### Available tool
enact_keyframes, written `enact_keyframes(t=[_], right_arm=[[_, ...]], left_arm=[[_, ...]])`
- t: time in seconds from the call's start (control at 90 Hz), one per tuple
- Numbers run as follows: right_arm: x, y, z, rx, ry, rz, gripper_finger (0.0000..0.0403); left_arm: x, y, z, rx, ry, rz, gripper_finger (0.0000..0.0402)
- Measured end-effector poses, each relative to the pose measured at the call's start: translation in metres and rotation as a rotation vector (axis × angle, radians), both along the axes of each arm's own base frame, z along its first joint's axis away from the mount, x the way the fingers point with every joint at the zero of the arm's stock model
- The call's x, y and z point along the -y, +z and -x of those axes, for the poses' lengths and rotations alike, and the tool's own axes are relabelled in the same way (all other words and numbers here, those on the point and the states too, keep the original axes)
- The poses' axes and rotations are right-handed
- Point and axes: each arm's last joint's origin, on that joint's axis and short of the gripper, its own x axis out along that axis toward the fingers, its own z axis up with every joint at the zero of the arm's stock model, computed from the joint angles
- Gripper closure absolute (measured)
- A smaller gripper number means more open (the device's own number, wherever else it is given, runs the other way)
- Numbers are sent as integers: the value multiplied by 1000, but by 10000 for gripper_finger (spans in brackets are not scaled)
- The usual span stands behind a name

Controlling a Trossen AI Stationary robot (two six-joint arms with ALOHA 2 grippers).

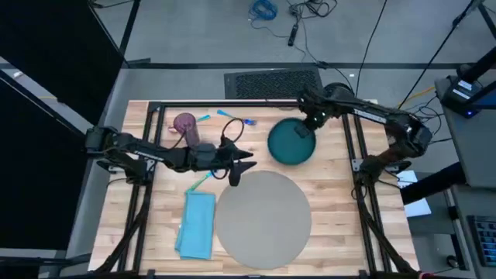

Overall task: Set table place
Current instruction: Put the green plate on the gray mat

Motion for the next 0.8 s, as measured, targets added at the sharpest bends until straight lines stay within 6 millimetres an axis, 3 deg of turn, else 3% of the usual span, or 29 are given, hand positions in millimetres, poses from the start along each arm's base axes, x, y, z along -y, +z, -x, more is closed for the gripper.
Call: enact_keyframes(t=[0.133,0.311,0.556,0.8], right_arm=[[-54,21,14,51,25,-6,402],[-125,21,29,154,29,-13,402],[-199,-20,8,254,53,-27,402],[-237,-65,-40,234,88,-36,402]], left_arm=[[18,0,1,0,-57,-24,212],[47,0,6,-3,-149,-25,212],[89,5,20,11,-260,-49,212],[107,18,34,58,-215,-122,212]])
